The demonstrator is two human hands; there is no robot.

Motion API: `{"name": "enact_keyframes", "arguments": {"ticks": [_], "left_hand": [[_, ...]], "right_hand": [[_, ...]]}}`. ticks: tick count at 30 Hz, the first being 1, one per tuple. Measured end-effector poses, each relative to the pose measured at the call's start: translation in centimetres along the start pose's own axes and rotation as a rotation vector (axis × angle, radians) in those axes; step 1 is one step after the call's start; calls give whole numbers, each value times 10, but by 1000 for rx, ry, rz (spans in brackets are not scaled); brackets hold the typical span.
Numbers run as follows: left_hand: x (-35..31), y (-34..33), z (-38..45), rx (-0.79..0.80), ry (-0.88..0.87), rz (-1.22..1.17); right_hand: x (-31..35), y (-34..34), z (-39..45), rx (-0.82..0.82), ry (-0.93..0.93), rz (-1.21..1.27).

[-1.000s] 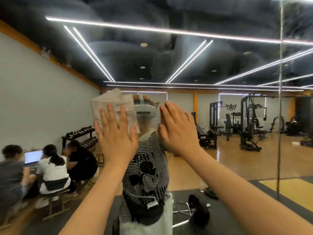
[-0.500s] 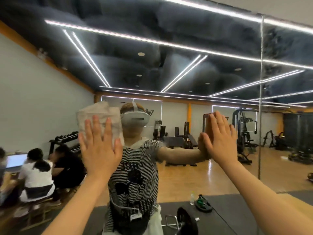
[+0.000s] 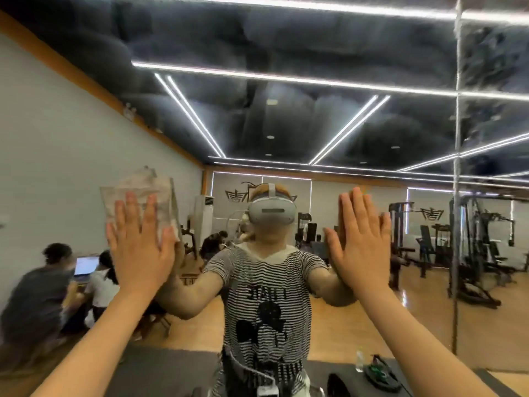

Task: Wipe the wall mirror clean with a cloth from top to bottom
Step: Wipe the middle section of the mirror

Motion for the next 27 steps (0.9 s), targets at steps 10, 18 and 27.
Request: {"name": "enact_keyframes", "arguments": {"ticks": [10,18,27], "left_hand": [[-80,-29,-23,-75,347,-85],[-90,-40,-38,154,-392,131],[-47,-9,4,-21,157,37]], "right_hand": [[1,0,0,-52,4,38],[-2,3,0,-51,12,88],[0,3,0,-39,-7,76]]}}
Point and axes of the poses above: each hand's wrist, its own z-axis towards the middle knuckle, its own y-axis out of the back of the hand, x = y × z, the point moved 2 cm from there along z, towards the middle knuckle, and after that the axes turned 11 degrees about -z, right-handed, at the moved point
